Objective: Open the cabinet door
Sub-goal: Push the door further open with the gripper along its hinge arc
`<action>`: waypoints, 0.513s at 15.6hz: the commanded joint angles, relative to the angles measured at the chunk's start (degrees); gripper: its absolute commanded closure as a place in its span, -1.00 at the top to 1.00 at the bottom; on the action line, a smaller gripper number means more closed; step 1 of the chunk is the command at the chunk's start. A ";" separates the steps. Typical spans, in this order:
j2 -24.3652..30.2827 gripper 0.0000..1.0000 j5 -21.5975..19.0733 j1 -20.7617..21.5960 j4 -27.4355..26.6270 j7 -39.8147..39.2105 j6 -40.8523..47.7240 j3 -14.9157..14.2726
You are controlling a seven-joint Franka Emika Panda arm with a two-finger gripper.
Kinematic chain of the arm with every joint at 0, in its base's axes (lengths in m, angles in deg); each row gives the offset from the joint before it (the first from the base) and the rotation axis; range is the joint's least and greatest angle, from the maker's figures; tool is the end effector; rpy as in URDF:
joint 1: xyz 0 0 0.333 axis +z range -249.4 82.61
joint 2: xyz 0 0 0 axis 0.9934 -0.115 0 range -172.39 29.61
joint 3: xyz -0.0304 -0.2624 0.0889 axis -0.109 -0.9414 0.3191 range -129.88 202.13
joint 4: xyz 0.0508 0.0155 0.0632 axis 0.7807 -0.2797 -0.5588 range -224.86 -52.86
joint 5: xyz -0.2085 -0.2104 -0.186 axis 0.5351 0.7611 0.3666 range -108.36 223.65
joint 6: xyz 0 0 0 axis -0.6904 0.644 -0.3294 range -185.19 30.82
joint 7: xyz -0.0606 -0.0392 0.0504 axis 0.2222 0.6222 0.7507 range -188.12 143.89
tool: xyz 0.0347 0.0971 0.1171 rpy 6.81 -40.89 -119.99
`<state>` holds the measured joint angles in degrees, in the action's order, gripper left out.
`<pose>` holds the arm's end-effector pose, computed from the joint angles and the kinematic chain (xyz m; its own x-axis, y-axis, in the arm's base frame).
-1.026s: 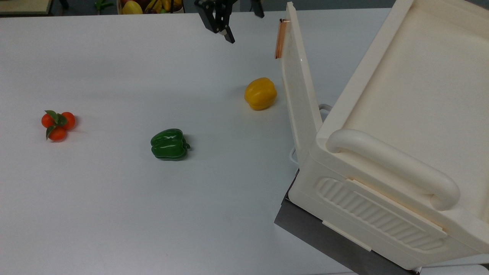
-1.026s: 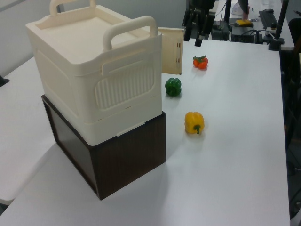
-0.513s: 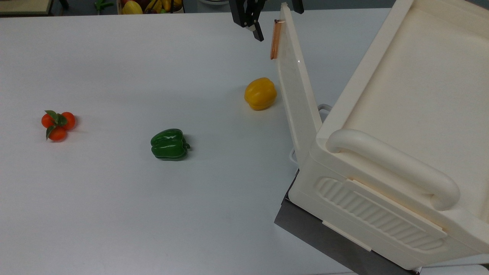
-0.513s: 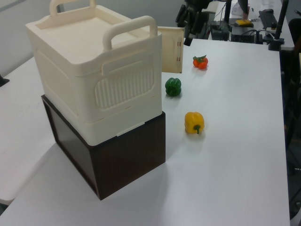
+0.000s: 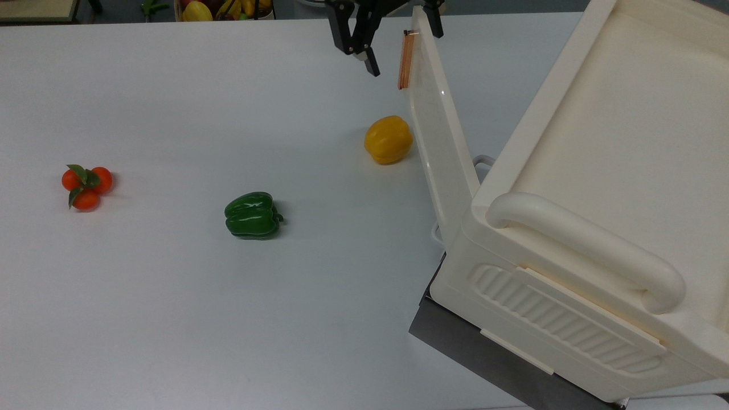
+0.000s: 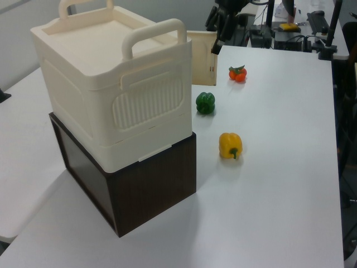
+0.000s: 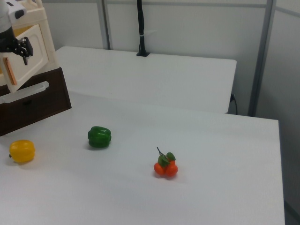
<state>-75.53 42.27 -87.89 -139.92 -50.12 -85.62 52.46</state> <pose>0.5676 0.1420 0.5464 0.7493 0.5075 0.4254 0.5947 -0.7983 -0.0952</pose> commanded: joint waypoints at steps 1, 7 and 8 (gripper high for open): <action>0.36 1.00 0.61 -0.17 -0.97 0.14 -1.54 -2.18; -1.83 1.00 1.66 -0.17 -0.79 -0.21 -9.00 -5.17; -2.53 1.00 2.53 -0.17 -0.79 -0.21 -10.84 -5.17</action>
<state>-76.44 42.67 -88.51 -139.98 -50.14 -91.06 48.08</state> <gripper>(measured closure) 0.000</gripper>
